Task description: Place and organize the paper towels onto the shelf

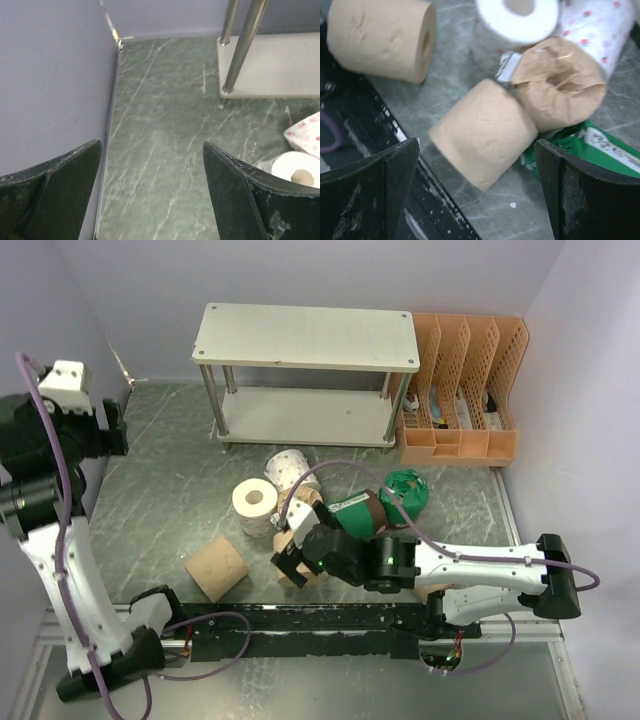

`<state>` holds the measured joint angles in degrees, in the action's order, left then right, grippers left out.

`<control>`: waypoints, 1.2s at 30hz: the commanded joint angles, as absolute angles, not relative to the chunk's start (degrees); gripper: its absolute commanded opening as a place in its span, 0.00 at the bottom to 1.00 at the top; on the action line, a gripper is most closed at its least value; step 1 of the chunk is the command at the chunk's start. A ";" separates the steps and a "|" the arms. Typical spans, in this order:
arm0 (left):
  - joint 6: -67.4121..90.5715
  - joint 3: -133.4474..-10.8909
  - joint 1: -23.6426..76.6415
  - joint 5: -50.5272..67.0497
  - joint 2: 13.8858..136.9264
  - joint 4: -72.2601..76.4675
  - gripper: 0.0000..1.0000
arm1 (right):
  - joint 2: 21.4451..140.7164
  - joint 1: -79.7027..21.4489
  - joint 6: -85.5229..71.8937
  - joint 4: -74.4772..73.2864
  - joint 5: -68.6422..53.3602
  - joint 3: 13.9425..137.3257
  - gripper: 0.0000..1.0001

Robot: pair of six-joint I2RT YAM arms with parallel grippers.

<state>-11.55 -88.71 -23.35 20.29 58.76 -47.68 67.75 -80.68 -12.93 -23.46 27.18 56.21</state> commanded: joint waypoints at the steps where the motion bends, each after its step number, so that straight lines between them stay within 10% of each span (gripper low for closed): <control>1: -9.67 -86.20 -23.33 6.40 49.68 -51.17 0.94 | 69.45 -86.35 -10.80 -24.99 28.68 53.75 1.00; 25: -10.08 -80.06 -23.25 6.72 41.84 -55.54 0.88 | 82.23 -91.82 0.07 -20.87 38.63 48.95 0.77; 36: -10.26 -76.73 -23.24 6.79 42.00 -54.66 0.86 | 88.17 -89.16 1.31 -16.86 36.12 49.11 0.07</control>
